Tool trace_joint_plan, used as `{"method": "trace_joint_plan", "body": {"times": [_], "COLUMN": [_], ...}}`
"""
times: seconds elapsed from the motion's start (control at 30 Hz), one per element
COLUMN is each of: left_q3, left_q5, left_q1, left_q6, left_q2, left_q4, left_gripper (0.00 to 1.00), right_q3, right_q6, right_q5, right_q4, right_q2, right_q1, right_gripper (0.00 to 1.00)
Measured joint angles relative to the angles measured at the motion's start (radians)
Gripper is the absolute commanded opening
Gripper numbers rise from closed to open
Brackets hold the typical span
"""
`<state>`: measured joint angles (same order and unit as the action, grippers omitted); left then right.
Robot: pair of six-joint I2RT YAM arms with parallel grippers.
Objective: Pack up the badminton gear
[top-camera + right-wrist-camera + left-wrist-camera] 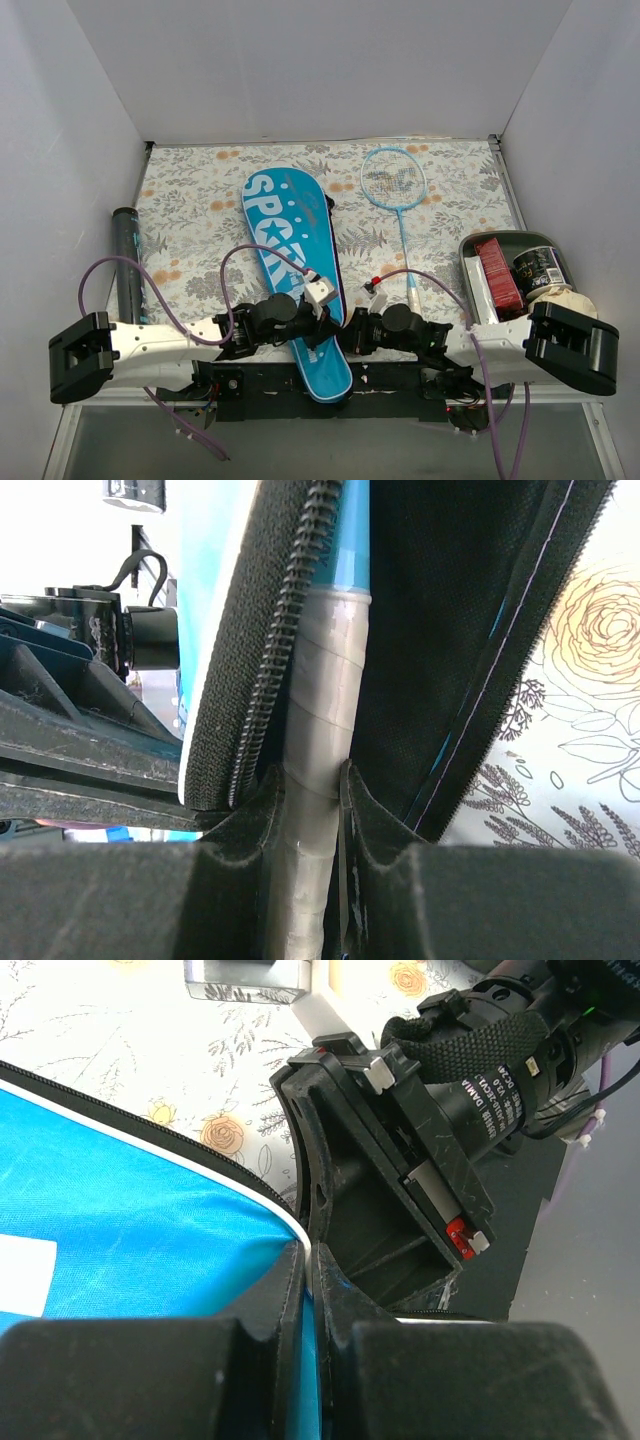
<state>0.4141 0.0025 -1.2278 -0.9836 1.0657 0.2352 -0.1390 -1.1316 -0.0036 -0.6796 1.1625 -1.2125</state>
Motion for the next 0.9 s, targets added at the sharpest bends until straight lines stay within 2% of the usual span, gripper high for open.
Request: {"method": "trace_joint_plan", "body": {"times": [0.03, 0.17, 0.2, 0.3, 0.43, 0.57, 0.9], "left_q3": [-0.003, -0.013, -0.014, -0.017, -0.033, -0.053, -0.088], "left_q5": [-0.005, -0.018, -0.021, -0.029, -0.035, -0.034, -0.041], "left_q1": [0.0, 0.0, 0.0, 0.0, 0.0, -0.001, -0.003], "left_q6": [0.001, 0.001, 0.0, 0.001, -0.001, -0.009, -0.023], "left_q2": [-0.002, -0.028, -0.036, -0.058, -0.072, -0.088, -0.105], "left_q4": [0.002, 0.006, 0.006, 0.011, 0.014, 0.03, 0.074], "left_gripper": [0.0, 0.0, 0.0, 0.0, 0.0, 0.0, 0.0], "right_q3": [0.0, 0.0, -0.001, -0.002, -0.01, -0.022, -0.049], "right_q6": [-0.001, -0.001, 0.0, 0.009, 0.04, 0.077, 0.192], "right_q5": [0.0, 0.0, -0.002, -0.018, -0.059, -0.06, 0.056], "right_q4": [-0.016, -0.055, -0.063, -0.092, -0.099, -0.032, 0.314], "right_q2": [0.015, 0.034, 0.035, 0.058, 0.097, 0.075, -0.239], "right_q1": [0.0, -0.001, -0.001, 0.0, 0.0, -0.001, -0.017], "right_gripper": [0.02, 0.24, 0.36, 0.52, 0.59, 0.63, 0.68]}}
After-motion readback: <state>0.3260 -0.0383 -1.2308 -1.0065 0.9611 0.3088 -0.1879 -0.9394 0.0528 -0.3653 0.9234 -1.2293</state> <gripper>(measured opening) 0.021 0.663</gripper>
